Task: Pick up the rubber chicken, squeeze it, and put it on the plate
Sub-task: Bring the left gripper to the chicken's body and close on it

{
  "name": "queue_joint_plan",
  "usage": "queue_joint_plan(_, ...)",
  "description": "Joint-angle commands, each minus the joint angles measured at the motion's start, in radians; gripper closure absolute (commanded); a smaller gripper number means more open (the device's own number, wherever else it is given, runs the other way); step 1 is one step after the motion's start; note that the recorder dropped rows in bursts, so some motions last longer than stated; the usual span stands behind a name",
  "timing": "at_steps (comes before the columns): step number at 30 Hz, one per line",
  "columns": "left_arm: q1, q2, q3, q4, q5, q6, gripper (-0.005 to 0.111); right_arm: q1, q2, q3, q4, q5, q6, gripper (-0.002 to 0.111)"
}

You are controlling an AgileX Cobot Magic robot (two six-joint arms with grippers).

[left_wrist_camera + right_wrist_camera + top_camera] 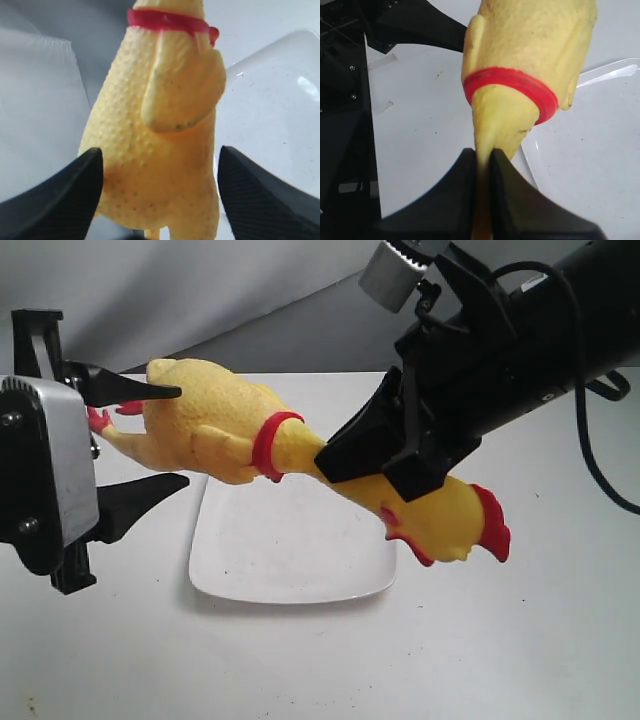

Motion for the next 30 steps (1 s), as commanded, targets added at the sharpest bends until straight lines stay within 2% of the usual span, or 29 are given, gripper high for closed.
queue_joint_plan(1,-0.017,0.019,-0.015,-0.02,0.0,0.019,0.044,-0.006,-0.013,-0.002,0.059,0.022,-0.013,0.108)
queue_joint_plan(6,-0.074,0.026,-0.015,-0.015,0.014,0.026,0.044,-0.006,-0.013,-0.002,0.093,0.049,-0.015,0.108)
queue_joint_plan(12,-0.169,0.038,-0.015,-0.015,0.12,0.026,0.044,-0.006,-0.013,-0.002,0.093,0.058,-0.015,0.108)
queue_joint_plan(21,-0.191,0.106,-0.015,-0.015,0.256,0.019,0.044,-0.006,-0.013,-0.002,0.099,0.06,-0.015,0.108)
queue_joint_plan(27,-0.191,0.108,-0.015,-0.015,0.269,0.019,0.045,-0.006,-0.013,-0.002,0.099,0.06,-0.017,0.108)
queue_joint_plan(29,-0.191,0.108,-0.015,-0.015,0.269,0.019,0.048,-0.006,-0.013,-0.002,0.103,0.06,-0.017,0.108)
queue_joint_plan(30,-0.191,0.108,-0.015,-0.015,0.269,0.019,0.053,-0.006,-0.013,-0.002,0.105,0.062,-0.017,0.108)
